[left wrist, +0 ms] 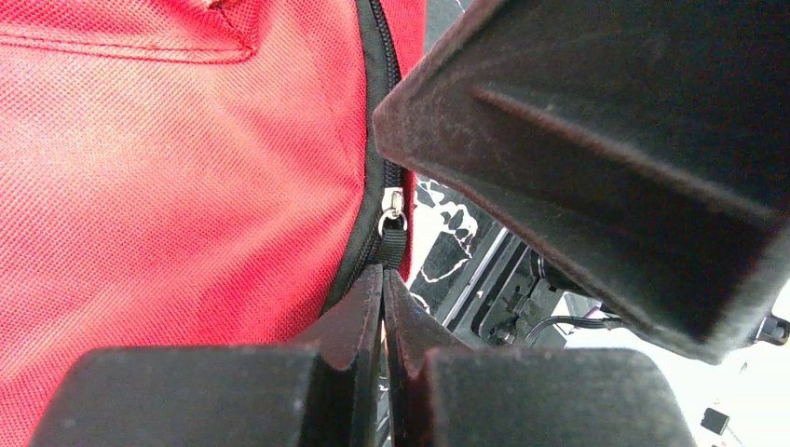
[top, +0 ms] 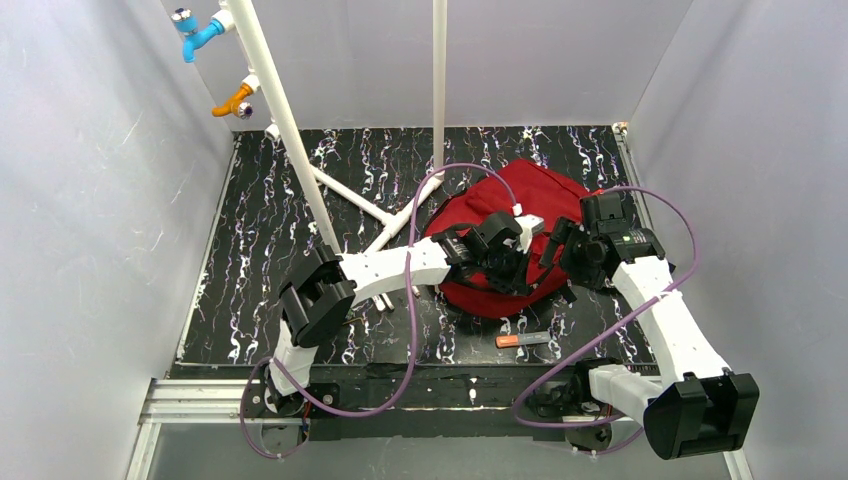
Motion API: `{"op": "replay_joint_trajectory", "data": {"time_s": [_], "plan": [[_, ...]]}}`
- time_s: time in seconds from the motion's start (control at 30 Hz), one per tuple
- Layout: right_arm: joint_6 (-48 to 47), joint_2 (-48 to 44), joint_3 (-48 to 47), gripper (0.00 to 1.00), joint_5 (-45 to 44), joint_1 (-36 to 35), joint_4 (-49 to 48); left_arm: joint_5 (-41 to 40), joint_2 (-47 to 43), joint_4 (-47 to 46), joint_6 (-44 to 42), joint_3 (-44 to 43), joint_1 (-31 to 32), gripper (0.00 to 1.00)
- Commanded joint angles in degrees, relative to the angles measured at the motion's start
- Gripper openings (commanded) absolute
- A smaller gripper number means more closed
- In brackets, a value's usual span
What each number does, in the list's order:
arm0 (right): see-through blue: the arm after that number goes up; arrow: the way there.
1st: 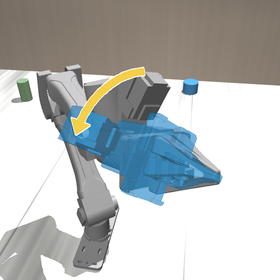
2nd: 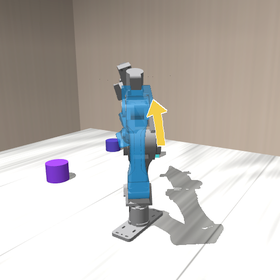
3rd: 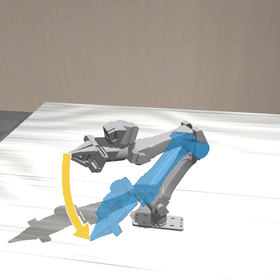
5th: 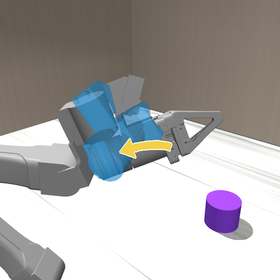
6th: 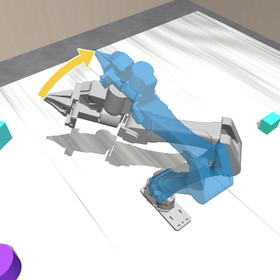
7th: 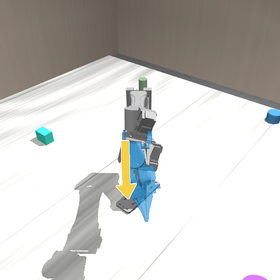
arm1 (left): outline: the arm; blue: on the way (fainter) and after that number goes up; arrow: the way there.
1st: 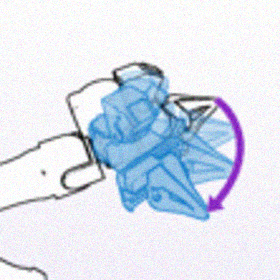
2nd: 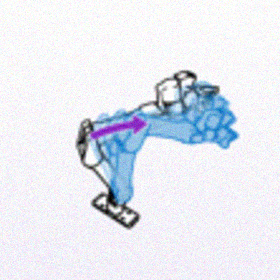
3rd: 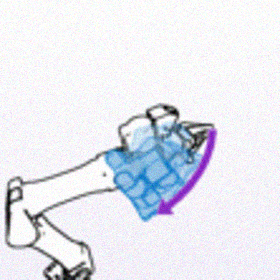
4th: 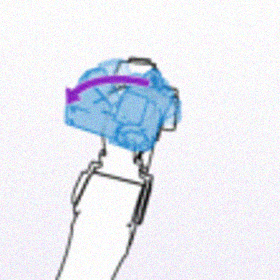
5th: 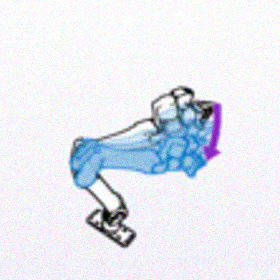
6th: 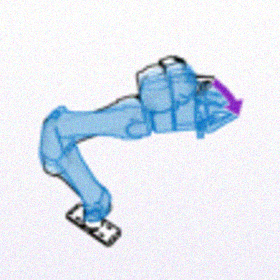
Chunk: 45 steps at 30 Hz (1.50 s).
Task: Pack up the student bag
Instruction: Zip the student bag at the center of the board.
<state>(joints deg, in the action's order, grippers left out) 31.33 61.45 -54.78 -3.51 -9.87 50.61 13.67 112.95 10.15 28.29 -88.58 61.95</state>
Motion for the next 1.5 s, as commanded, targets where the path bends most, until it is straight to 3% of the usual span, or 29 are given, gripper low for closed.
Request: {"op": "replay_joint_trajectory", "data": {"time_s": [0.0,0.23,0.37,0.47,0.53,0.7,0.8,0.87,0.97,1.17,1.3,1.47], "plan": [[0.83,-0.49,1.73,0.85,1.28,0.11,0.94,2.24,-2.68,-0.11,-2.15,-0.11,-0.08,0.00],[10.68,-3.60,11.13,0.78,11.57,0.11,-7.83,2.15,-4.57,-0.58,-3.07,0.41,-0.07,0.00],[17.45,-4.27,14.84,0.61,11.77,0.11,-16.36,0.27,-5.05,2.06,-3.67,-0.13,-0.01,0.00],[17.25,-4.40,13.87,0.46,8.28,0.11,-16.65,-1.30,-6.46,4.31,-4.73,0.13,-0.08,0.00],[16.17,-4.67,12.98,0.43,6.82,0.11,-16.29,-1.79,-7.69,4.17,-4.77,1.13,-0.12,0.00],[14.88,-6.08,12.49,0.23,7.82,0.13,-15.19,2.33,-6.03,5.47,-1.60,0.03,-2.00,0.00],[15.39,-8.39,14.47,0.12,8.86,0.12,-16.46,3.54,-5.50,4.31,0.77,0.84,-3.24,0.09],[16.49,-9.55,15.96,0.03,9.71,0.12,-18.19,3.37,-5.46,4.29,0.76,0.70,-3.48,0.24],[17.58,-9.91,17.27,0.01,11.68,0.12,-21.00,3.57,-5.33,4.44,0.97,0.45,-3.83,0.34],[16.85,-8.46,16.82,0.01,12.45,0.12,-20.75,5.25,-3.56,4.28,3.75,-0.64,-5.14,0.31],[16.57,-8.96,16.70,0.01,12.22,0.16,-20.76,8.16,-1.73,4.25,5.45,-2.13,-5.67,0.37],[16.33,-8.86,16.48,0.01,12.16,0.18,-20.77,9.49,-0.15,3.87,7.19,-2.29,-5.64,0.37]]}}
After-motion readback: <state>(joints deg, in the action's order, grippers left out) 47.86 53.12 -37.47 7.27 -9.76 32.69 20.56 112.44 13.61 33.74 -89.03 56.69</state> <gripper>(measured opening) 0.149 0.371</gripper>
